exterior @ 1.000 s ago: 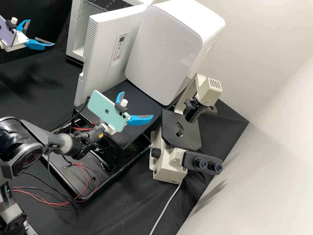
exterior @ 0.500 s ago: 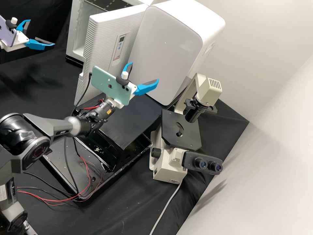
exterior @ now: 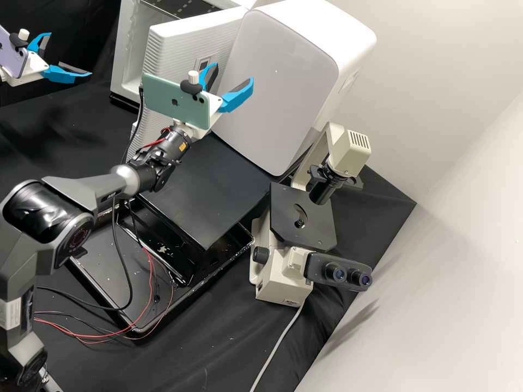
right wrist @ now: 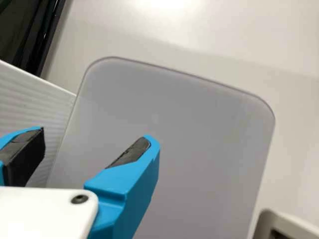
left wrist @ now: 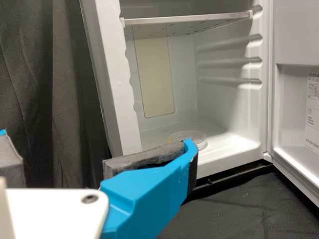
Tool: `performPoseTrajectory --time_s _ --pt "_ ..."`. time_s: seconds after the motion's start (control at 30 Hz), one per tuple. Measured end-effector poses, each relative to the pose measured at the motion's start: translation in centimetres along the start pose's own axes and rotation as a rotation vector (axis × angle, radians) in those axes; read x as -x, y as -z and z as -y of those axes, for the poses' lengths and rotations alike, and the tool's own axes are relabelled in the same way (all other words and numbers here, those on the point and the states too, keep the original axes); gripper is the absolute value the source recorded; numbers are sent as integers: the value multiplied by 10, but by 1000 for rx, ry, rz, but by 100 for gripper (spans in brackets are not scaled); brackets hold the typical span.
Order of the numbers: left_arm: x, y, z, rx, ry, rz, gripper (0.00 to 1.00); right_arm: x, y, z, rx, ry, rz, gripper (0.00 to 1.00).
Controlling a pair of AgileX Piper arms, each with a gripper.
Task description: Close the incubator door
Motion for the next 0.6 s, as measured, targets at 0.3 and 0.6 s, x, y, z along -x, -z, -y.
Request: performPoseTrajectory --time_s 0.3,0.6 --pt "0 0 0 0 0 0 100 -31 14 0 51 -6 -22 0" --pt "0 0 0 0 0 0 100 -60 21 14 89 57 -12 0"
